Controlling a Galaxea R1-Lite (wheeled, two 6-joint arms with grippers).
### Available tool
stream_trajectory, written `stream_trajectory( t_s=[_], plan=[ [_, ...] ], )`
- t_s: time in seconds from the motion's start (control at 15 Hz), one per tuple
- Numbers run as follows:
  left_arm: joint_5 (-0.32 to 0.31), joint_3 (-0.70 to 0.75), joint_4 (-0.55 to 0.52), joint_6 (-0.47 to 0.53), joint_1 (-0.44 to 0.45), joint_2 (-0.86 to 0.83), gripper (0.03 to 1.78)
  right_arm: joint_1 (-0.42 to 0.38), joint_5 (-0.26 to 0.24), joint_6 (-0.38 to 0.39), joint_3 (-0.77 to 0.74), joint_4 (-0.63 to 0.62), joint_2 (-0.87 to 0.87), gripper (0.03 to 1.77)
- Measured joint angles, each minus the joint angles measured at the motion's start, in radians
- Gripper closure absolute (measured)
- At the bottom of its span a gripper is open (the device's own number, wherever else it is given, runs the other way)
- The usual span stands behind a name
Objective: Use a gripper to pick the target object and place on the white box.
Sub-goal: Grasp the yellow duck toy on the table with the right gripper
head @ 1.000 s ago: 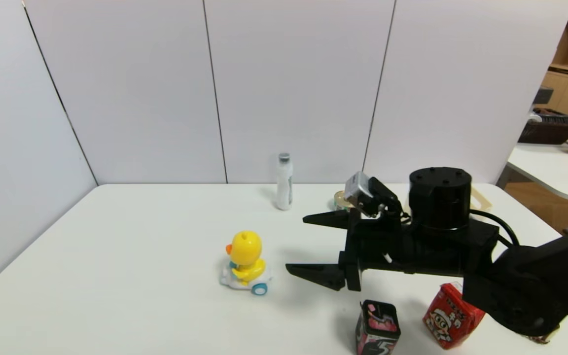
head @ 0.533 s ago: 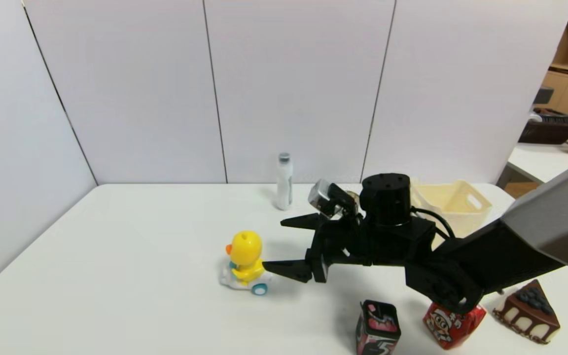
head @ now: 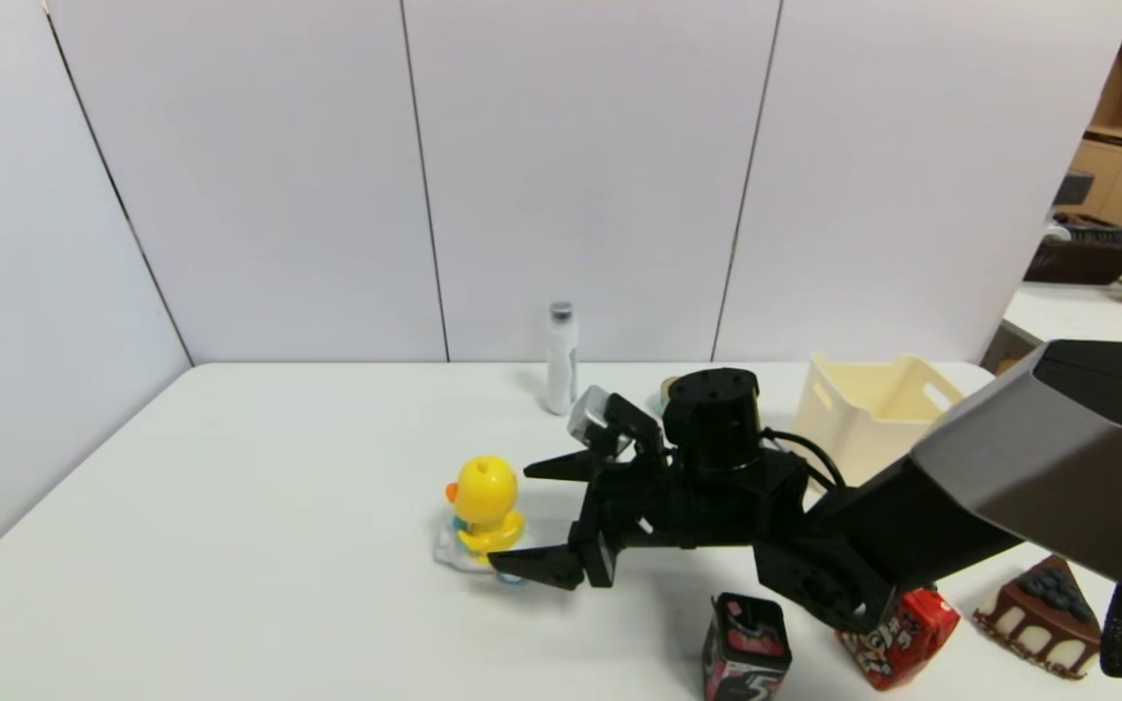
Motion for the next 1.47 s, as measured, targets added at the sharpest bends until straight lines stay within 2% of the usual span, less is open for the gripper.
stream_trajectory(
  t_s=[1.13, 1.47],
  plan=[
    [0.000, 0.000, 0.000, 0.000, 0.000, 0.000, 0.12, 0.021, 0.003, 0.003, -0.111, -0.008, 0.098, 0.10],
    [0.000, 0.000, 0.000, 0.000, 0.000, 0.000, 0.12, 0.034, 0.003, 0.048, -0.147, -0.028, 0.117, 0.10]
  ],
)
